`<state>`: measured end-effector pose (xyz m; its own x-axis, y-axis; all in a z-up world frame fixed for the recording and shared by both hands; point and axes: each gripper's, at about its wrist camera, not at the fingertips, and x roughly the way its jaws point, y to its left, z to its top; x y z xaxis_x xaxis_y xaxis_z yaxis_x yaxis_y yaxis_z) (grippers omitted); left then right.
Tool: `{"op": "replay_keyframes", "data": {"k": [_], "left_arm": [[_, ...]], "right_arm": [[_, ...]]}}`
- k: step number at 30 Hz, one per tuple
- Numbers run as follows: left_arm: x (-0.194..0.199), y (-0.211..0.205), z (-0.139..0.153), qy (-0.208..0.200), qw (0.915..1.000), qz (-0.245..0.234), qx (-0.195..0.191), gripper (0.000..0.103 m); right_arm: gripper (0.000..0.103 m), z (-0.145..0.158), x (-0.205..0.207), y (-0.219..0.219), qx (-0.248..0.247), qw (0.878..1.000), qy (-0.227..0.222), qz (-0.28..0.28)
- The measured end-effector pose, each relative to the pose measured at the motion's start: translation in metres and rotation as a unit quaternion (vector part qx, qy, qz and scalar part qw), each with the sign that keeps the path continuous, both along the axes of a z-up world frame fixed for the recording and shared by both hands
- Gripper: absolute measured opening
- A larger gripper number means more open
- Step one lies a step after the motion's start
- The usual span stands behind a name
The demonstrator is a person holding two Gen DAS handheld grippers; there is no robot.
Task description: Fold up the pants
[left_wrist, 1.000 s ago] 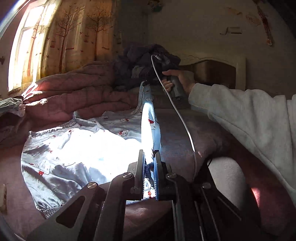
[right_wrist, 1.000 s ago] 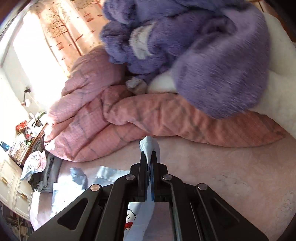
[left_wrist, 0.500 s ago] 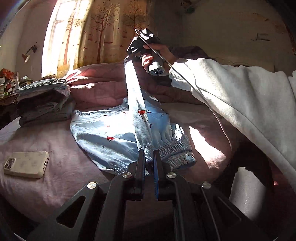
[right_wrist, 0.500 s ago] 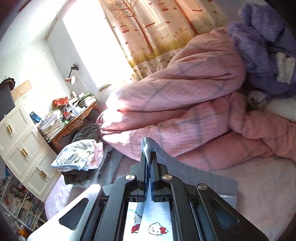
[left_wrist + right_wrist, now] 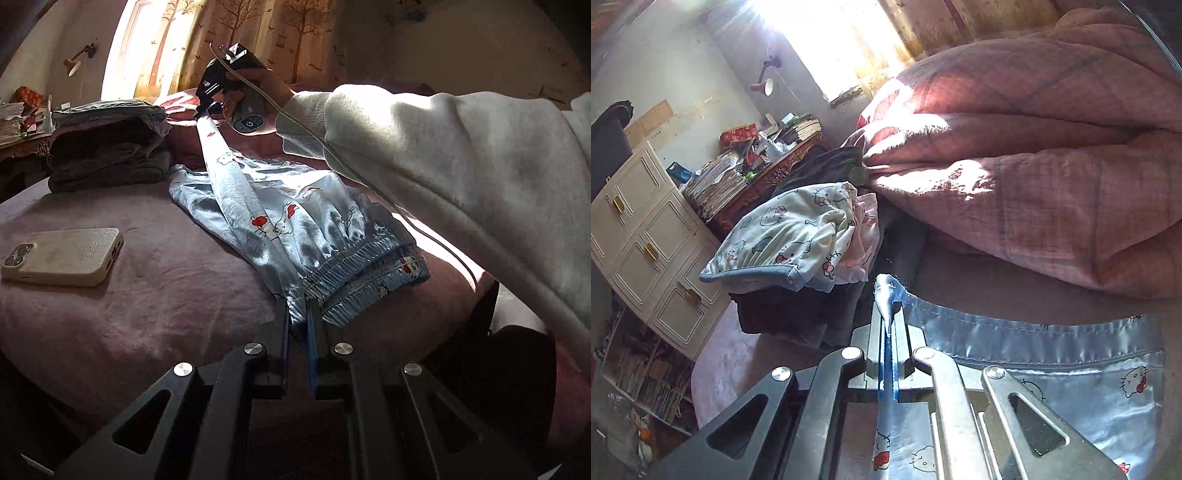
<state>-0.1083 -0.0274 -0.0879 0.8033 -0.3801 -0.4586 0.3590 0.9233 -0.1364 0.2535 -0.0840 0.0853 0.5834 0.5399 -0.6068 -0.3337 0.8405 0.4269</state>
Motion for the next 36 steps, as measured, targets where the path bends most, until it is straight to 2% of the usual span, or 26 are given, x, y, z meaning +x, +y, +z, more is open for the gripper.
{"op": "replay_keyframes", "data": {"k": [7, 19, 21, 23, 25, 27, 29, 31, 33, 36], "left_arm": [[0.006, 0.002, -0.001, 0.009, 0.9999, -0.002, -0.013, 0.007], [-0.006, -0.002, 0.004, 0.010, 0.9998, -0.009, -0.015, 0.007], [-0.006, 0.000, 0.005, 0.009, 0.9998, -0.009, -0.016, 0.011], [-0.006, 0.000, 0.007, 0.009, 0.9998, -0.011, -0.012, 0.014], [-0.007, -0.001, 0.009, 0.007, 0.9999, -0.009, -0.007, 0.020], [-0.009, 0.000, 0.011, 0.004, 1.0000, -0.008, -0.003, 0.030], [-0.009, -0.001, 0.011, 0.000, 1.0000, -0.007, 0.005, 0.035], [-0.012, -0.001, 0.014, -0.006, 0.9999, -0.005, 0.013, 0.038], [-0.015, 0.003, 0.018, -0.013, 0.9998, 0.002, 0.016, 0.046], [-0.017, 0.010, 0.025, -0.024, 0.9996, 0.012, 0.013, 0.051]], "right_arm": [[0.002, -0.034, 0.022, 0.028, -0.024, 0.999, 0.025, 0.015], [0.002, -0.089, 0.046, 0.048, -0.026, 0.996, 0.079, 0.014], [0.002, -0.093, 0.046, 0.052, -0.035, 0.996, 0.083, 0.022], [0.005, -0.088, 0.041, 0.057, -0.058, 0.996, 0.065, 0.035], [0.022, -0.075, 0.033, 0.058, -0.078, 0.996, 0.038, 0.035], [0.056, -0.057, 0.022, 0.051, -0.076, 0.997, 0.010, 0.025], [0.057, -0.037, 0.008, 0.038, -0.067, 0.997, -0.023, 0.017], [0.057, -0.021, -0.003, 0.023, -0.063, 0.997, -0.036, 0.012], [0.057, -0.005, -0.018, 0.001, -0.049, 0.998, -0.046, 0.001], [0.057, 0.019, -0.052, -0.032, -0.043, 0.996, -0.083, -0.011]]}}
